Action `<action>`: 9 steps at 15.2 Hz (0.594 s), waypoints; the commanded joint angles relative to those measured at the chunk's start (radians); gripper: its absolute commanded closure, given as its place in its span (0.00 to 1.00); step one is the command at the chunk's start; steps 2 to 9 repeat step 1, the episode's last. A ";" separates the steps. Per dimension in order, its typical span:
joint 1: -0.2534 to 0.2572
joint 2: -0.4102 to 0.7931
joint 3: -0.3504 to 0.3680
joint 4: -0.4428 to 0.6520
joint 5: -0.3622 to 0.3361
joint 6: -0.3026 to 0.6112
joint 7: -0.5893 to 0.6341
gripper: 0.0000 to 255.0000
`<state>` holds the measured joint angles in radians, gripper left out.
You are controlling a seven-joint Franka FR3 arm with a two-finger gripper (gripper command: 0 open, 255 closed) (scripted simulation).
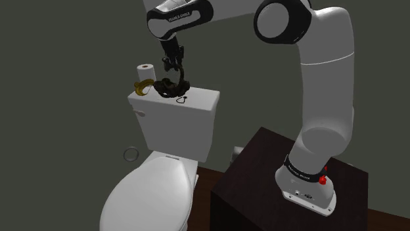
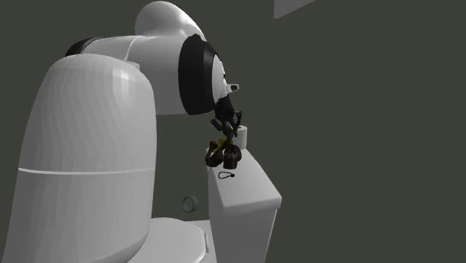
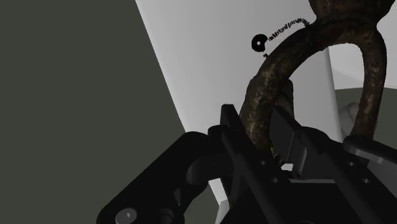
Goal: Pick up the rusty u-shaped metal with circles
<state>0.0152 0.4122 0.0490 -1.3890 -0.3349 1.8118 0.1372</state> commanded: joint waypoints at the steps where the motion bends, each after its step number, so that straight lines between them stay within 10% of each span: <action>1: 0.000 0.000 0.000 0.008 0.001 -0.008 -0.003 1.00; 9: 0.000 0.000 0.000 0.008 0.001 -0.008 -0.003 1.00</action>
